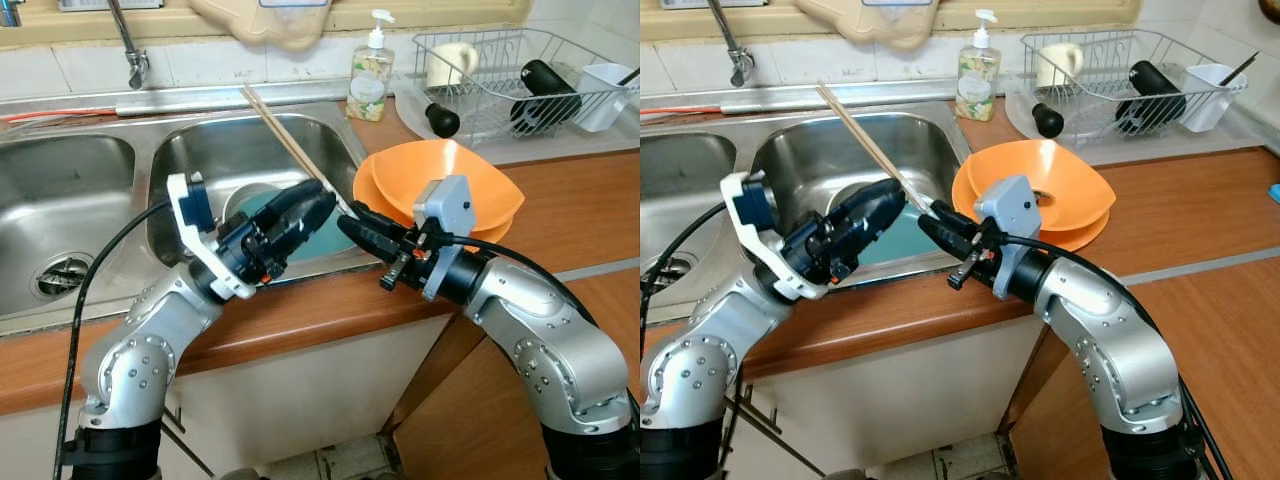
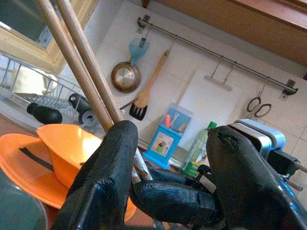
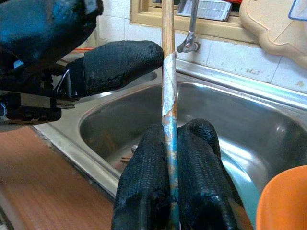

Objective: Kitchen organization

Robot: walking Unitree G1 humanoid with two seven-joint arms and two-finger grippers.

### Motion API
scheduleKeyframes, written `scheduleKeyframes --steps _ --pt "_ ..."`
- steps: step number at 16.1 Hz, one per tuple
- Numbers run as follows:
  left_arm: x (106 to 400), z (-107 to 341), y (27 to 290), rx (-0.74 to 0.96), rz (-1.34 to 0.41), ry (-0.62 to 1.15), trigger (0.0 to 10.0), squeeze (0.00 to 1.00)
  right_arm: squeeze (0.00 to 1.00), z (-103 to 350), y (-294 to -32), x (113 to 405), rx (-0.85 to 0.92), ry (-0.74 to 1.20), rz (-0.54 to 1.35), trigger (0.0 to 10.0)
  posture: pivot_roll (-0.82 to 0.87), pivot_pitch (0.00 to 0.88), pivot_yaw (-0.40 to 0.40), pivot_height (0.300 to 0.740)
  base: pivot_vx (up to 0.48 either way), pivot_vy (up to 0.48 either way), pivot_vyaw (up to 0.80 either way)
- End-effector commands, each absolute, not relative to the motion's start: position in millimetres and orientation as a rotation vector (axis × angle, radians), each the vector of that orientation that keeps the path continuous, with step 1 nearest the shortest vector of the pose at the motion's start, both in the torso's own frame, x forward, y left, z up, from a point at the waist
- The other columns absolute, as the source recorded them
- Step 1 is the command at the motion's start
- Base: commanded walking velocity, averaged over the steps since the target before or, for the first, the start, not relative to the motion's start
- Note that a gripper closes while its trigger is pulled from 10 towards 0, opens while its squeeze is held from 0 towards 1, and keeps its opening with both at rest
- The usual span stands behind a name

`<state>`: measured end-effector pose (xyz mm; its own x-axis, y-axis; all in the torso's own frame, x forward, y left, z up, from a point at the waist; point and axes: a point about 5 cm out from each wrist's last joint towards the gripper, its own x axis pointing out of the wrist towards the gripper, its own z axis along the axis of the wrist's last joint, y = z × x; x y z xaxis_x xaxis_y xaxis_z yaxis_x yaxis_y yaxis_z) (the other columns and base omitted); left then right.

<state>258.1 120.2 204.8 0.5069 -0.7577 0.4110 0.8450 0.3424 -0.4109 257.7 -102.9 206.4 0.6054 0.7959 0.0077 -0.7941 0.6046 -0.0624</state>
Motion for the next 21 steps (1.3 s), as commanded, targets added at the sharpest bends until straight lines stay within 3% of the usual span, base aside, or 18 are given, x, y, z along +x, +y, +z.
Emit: scheduleKeyframes --steps 1,2,6,7,8,11,12,14,15,16,17,18,19,21 --pt "260.6 205.0 115.2 -0.63 -1.067 -0.131 0.9 0.0 0.0 204.2 -98.5 254.7 -0.061 -0.042 0.942 0.0 -0.04 0.0 0.003 0.74 0.0 0.0 0.0" --pt "261.5 203.6 114.0 -0.634 -1.065 -0.123 0.0 0.0 0.0 204.6 -97.8 254.2 -0.063 -0.048 0.945 0.0 -0.04 0.0 0.006 0.74 0.0 0.0 0.0" --pt "271.8 191.3 112.8 -0.632 -0.986 -0.059 0.0 0.0 0.0 211.3 -97.4 258.5 -0.073 -0.109 0.884 0.0 -0.04 0.0 0.009 0.74 0.0 0.0 0.0" --pt "272.8 191.3 113.6 -0.632 -0.974 -0.061 7.0 0.0 0.0 214.2 -99.2 261.7 -0.066 -0.126 0.857 0.0 -0.04 0.0 0.01 0.74 0.0 0.0 0.0" --pt "273.5 191.9 114.1 -0.632 -0.97 -0.064 10.0 0.0 0.0 216.1 -99.6 262.8 -0.064 -0.137 0.849 0.0 -0.04 0.0 0.009 0.74 0.0 0.0 0.0" --pt "277.8 196.9 115.2 -0.678 -0.96 -0.091 10.0 0.0 0.0 214.2 -92.6 257.4 -0.094 -0.133 0.9 0.0 -0.04 0.0 0.009 0.74 0.0 0.0 0.0" --pt "277.9 197.4 115.1 -0.685 -0.962 -0.088 10.0 1.0 0.0 212.7 -90.7 256.2 -0.101 -0.129 0.911 0.0 -0.04 0.0 0.01 0.74 0.0 0.0 0.0" --pt "276.8 197.7 113.8 -0.692 -0.975 -0.085 10.0 1.0 0.0 210.2 -88.7 254.9 -0.114 -0.122 0.925 0.0 -0.04 0.0 0.01 0.74 0.0 0.0 0.0" --pt "276.6 198.2 112.9 -0.7 -0.978 -0.088 10.0 0.75 0.0 209.2 -88.2 253.7 -0.122 -0.119 0.939 0.0 -0.04 0.0 0.009 0.74 0.0 0.0 0.0" --pt "276.6 198.4 111.6 -0.703 -0.978 -0.087 10.0 0.0 0.0 208.8 -87.7 252.4 -0.126 -0.118 0.956 0.0 -0.04 0.0 0.009 0.74 0.0 0.0 0.0" --pt "276.9 198.1 111.1 -0.706 -0.978 -0.087 7.4 0.0 0.0 209.0 -87.6 251.7 -0.123 -0.118 0.965 0.0 -0.04 0.0 0.009 0.74 0.0 0.0 0.0" --pt "278.1 198.0 111.4 -0.714 -0.967 -0.092 0.6 0.0 0.0 208.8 -87.7 251.4 -0.124 -0.117 0.968 0.0 -0.04 0.0 0.009 0.74 0.0 0.0 0.0" --pt "279.5 198.7 111.7 -0.731 -0.959 -0.1 0.0 0.0 0.0 208.7 -88.0 251.7 -0.128 -0.116 0.968 0.0 -0.04 0.0 0.01 0.74 0.0 0.0 0.0" --pt "280.5 199.2 111.8 -0.738 -0.96 -0.104 0.0 0.0 0.0 208.5 -89.4 253.3 -0.134 -0.115 0.956 0.0 -0.04 0.0 0.011 0.74 0.0 0.0 0.0"
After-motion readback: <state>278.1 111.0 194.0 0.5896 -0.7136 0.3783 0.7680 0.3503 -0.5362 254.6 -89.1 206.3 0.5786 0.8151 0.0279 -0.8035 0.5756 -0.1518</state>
